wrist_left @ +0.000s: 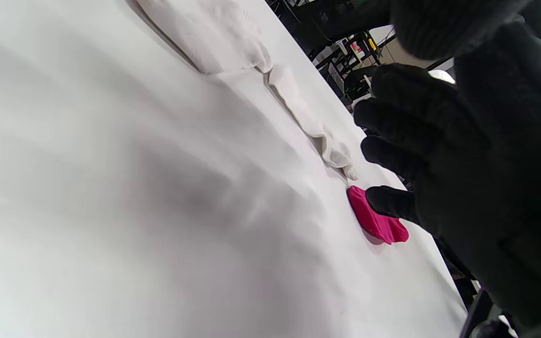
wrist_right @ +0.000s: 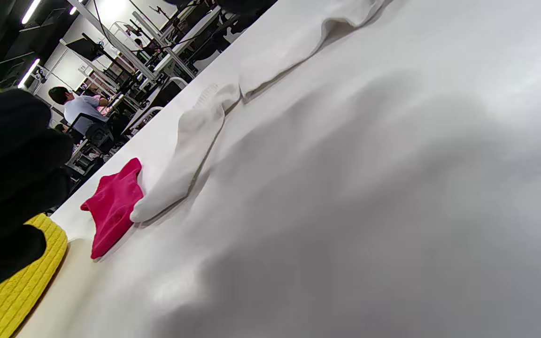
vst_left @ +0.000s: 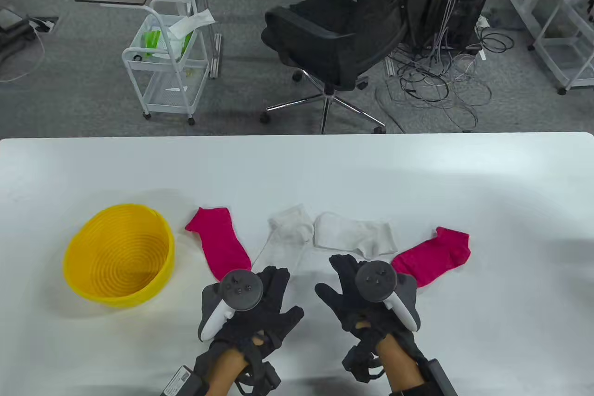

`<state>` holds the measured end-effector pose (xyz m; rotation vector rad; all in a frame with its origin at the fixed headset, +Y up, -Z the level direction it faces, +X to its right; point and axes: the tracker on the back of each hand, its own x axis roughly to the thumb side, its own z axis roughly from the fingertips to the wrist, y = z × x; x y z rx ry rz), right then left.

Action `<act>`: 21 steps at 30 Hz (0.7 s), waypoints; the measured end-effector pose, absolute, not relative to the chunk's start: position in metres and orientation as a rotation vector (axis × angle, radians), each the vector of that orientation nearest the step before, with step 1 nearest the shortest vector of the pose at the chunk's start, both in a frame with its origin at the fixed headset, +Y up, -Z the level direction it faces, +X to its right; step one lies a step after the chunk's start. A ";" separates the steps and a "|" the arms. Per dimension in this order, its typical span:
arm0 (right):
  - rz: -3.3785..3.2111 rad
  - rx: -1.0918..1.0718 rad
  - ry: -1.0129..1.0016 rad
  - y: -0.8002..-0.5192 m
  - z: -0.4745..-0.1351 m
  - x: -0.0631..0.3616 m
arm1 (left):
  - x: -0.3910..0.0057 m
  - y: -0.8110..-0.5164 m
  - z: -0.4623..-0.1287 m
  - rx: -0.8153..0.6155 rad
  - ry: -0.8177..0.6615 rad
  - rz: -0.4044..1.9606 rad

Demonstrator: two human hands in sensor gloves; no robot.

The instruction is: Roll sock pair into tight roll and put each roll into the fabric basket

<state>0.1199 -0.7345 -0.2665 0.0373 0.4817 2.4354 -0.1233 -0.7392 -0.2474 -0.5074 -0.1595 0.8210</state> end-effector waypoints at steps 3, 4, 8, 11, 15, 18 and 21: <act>2.434 0.032 0.481 -0.735 -0.266 0.120 | -0.123 -0.739 -0.246 -0.514 -0.158 0.827; 2.430 0.033 0.485 -0.734 -0.266 0.120 | -0.123 -0.739 -0.246 -0.516 -0.162 0.826; 2.432 0.029 0.492 -0.735 -0.266 0.120 | -0.123 -0.739 -0.246 -0.515 -0.166 0.816; 2.432 0.024 0.489 -0.735 -0.267 0.121 | -0.124 -0.739 -0.247 -0.514 -0.167 0.821; 2.429 0.012 0.479 -0.734 -0.267 0.123 | -0.124 -0.738 -0.247 -0.502 -0.164 0.805; 2.421 0.012 0.468 -0.733 -0.268 0.125 | -0.124 -0.733 -0.249 -0.502 -0.169 0.819; 2.428 0.012 0.495 -0.735 -0.269 0.123 | -0.126 -0.725 -0.256 -0.436 -0.174 0.841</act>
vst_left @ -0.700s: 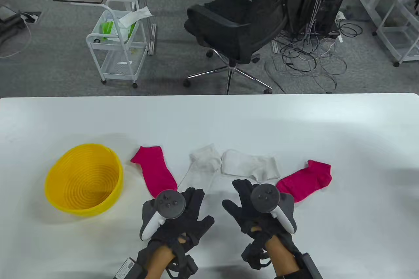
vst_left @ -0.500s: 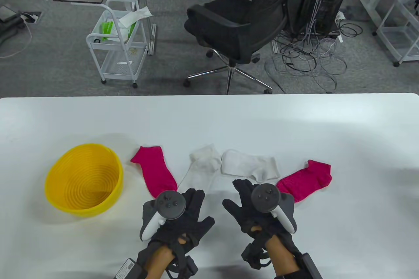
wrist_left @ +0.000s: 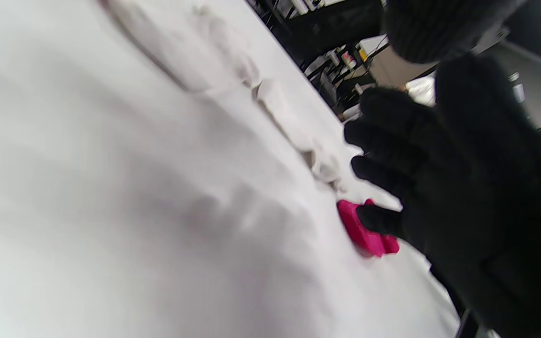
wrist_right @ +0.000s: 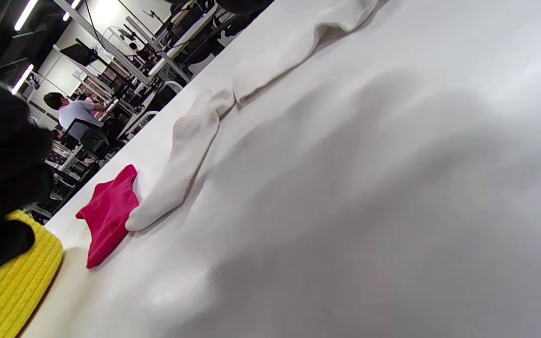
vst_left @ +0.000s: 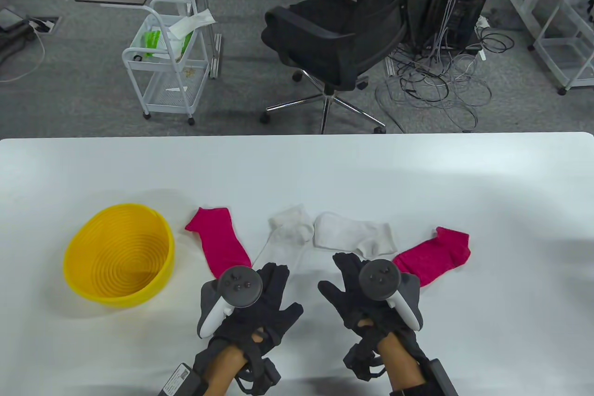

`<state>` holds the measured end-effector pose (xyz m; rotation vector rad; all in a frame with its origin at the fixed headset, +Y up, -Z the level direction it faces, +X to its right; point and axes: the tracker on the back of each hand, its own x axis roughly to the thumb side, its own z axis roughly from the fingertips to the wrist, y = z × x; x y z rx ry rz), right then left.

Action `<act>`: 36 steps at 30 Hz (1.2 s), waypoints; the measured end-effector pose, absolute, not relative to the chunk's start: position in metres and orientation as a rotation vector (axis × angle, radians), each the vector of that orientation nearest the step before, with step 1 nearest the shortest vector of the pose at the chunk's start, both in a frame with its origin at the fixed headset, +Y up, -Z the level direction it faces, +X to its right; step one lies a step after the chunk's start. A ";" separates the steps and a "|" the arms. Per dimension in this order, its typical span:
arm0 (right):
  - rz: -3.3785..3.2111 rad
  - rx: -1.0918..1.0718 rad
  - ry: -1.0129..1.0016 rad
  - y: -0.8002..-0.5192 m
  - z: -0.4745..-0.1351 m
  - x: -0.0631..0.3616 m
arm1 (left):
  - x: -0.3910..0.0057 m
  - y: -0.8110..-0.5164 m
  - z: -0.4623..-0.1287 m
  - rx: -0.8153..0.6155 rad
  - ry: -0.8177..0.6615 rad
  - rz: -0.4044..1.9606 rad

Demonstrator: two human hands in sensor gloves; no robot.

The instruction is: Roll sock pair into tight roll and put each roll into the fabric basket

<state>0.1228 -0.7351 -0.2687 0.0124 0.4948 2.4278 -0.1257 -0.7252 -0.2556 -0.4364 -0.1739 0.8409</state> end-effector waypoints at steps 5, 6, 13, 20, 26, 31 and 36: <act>2.432 0.022 0.517 -0.735 -0.270 0.120 | -0.133 -0.714 -0.272 -0.372 -0.137 0.916; 2.430 0.027 0.509 -0.733 -0.269 0.120 | -0.134 -0.712 -0.278 -0.358 -0.127 0.914; 2.419 0.043 0.470 -0.729 -0.267 0.121 | -0.137 -0.709 -0.337 -0.346 -0.023 0.892; 2.413 0.039 0.460 -0.728 -0.267 0.122 | -0.124 -0.715 -0.397 -0.341 0.074 0.698; 2.419 0.047 0.458 -0.729 -0.267 0.122 | -0.111 -0.735 -0.439 -0.378 0.200 0.409; 2.412 0.056 0.464 -0.731 -0.266 0.122 | -0.107 -0.755 -0.457 -0.368 0.272 0.314; 2.410 0.065 0.482 -0.730 -0.266 0.120 | -0.098 -0.757 -0.464 -0.341 0.254 0.174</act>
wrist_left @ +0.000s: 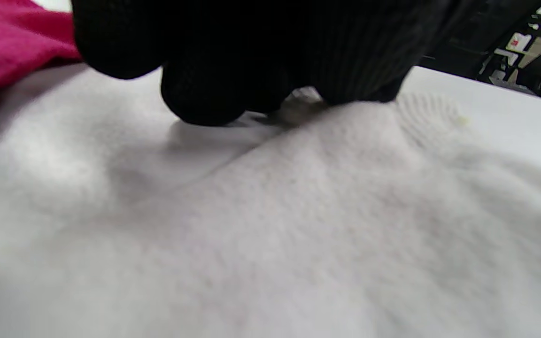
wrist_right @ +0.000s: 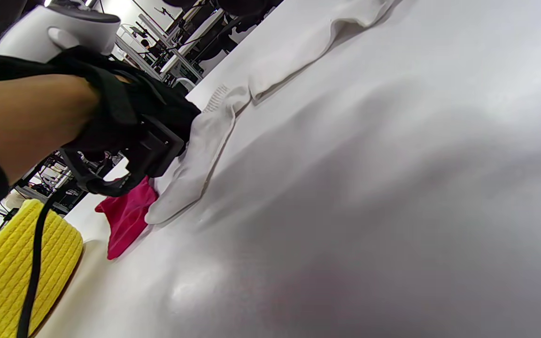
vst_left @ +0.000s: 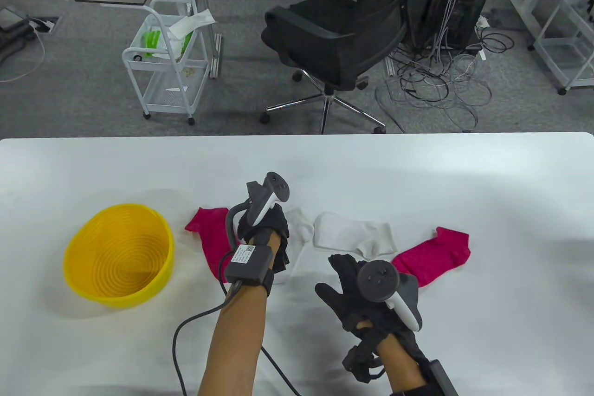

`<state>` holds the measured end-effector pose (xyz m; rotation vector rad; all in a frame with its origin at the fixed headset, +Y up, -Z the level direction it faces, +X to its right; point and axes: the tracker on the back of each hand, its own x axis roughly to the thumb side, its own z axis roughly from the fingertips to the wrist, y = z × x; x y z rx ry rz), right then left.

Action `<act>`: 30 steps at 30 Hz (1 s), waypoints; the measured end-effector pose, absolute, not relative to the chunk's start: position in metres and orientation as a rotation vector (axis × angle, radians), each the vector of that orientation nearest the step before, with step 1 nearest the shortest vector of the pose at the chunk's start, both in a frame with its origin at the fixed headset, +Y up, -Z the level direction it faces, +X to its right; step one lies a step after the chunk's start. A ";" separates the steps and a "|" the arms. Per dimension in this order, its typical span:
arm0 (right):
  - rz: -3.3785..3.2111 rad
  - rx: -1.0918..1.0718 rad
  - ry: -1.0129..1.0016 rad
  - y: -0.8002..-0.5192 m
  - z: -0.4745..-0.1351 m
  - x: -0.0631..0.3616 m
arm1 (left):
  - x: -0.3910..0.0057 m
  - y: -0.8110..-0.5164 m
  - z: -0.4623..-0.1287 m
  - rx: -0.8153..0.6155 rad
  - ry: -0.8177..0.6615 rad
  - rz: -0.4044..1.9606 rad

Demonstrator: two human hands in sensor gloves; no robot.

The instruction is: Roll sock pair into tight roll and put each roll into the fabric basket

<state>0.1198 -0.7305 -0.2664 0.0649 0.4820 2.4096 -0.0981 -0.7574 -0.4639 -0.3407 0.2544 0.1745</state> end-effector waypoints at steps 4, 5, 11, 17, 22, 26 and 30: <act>2.408 0.066 0.489 -0.730 -0.266 0.119 | -0.090 -0.762 -0.464 -0.318 0.244 0.089; 2.408 0.064 0.490 -0.731 -0.266 0.119 | -0.088 -0.762 -0.463 -0.296 0.236 0.062; 2.410 0.055 0.500 -0.731 -0.267 0.119 | -0.086 -0.762 -0.462 -0.241 0.222 0.051; 2.398 0.044 0.479 -0.729 -0.267 0.121 | -0.095 -0.755 -0.462 -0.272 0.214 0.089; 2.389 0.045 0.478 -0.728 -0.267 0.123 | -0.102 -0.729 -0.449 -0.254 0.190 0.135; 2.381 0.043 0.443 -0.725 -0.267 0.126 | -0.106 -0.698 -0.427 -0.220 0.132 0.169; 2.399 0.028 0.385 -0.721 -0.267 0.133 | -0.103 -0.668 -0.401 -0.148 0.061 0.147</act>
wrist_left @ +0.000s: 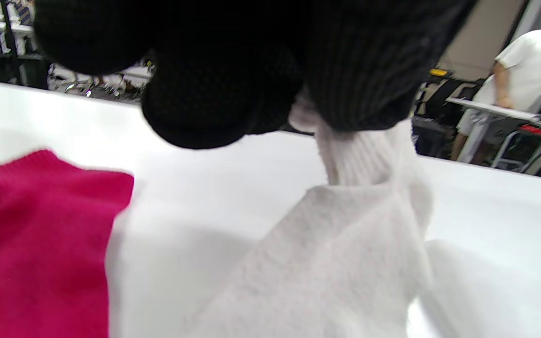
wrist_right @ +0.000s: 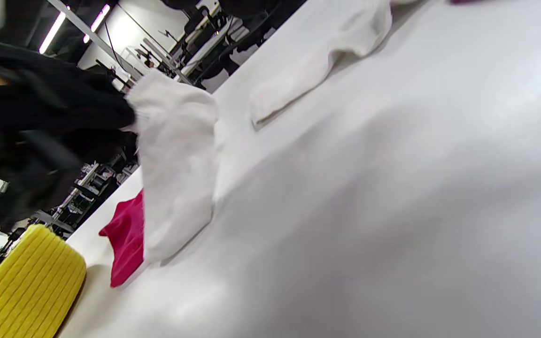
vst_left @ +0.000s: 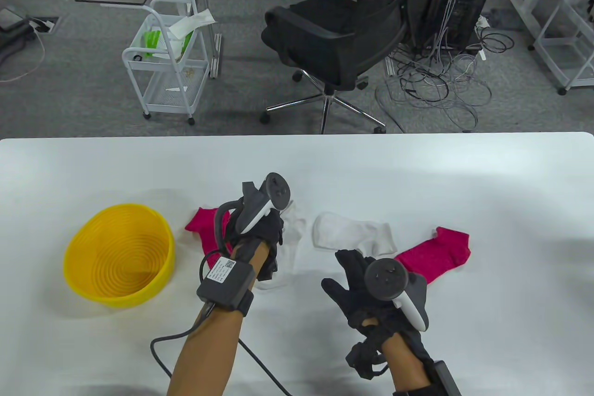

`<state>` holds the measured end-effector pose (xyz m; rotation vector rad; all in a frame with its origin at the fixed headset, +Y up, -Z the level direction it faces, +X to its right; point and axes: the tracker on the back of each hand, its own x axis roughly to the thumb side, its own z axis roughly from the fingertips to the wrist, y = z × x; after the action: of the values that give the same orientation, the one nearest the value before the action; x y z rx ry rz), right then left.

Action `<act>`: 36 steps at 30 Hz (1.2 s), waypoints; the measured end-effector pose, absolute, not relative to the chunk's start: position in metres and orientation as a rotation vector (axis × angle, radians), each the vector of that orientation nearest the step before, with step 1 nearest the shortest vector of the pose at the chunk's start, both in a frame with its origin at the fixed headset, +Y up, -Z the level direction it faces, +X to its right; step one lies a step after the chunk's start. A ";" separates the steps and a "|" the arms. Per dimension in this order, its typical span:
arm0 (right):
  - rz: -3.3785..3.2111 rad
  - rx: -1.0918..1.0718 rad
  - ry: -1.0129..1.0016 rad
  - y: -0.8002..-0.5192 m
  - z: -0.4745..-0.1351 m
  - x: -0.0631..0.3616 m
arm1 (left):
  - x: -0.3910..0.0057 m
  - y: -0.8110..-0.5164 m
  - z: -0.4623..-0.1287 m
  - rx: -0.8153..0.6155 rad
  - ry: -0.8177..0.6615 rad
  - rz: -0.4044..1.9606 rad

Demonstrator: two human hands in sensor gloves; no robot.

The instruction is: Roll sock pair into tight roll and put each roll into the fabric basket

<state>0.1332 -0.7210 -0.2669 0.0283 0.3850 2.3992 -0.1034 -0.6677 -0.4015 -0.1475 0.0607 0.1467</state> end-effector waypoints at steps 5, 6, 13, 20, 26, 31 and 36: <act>2.379 -0.014 0.377 -0.724 -0.268 0.144 | -0.106 -0.626 -0.359 -0.045 -0.021 0.174; 2.378 -0.023 0.372 -0.724 -0.268 0.146 | -0.107 -0.618 -0.349 -0.028 -0.039 0.187; 2.351 -0.061 0.312 -0.720 -0.268 0.156 | -0.111 -0.565 -0.282 0.078 -0.150 0.275; 2.341 -0.108 0.266 -0.719 -0.268 0.164 | -0.101 -0.557 -0.221 0.093 -0.276 0.374; 2.328 -0.145 0.260 -0.720 -0.270 0.168 | -0.093 -0.604 -0.218 -0.080 -0.302 0.452; 2.396 -0.163 0.252 -0.721 -0.272 0.168 | -0.091 -0.658 -0.248 -0.240 -0.255 0.508; 2.394 -0.172 0.260 -0.723 -0.272 0.168 | -0.095 -0.703 -0.286 -0.291 -0.144 0.499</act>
<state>0.1682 -0.7225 -0.2723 -0.1723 0.2603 2.3940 -0.0946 -0.7034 -0.2857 -0.2907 -0.1442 0.4994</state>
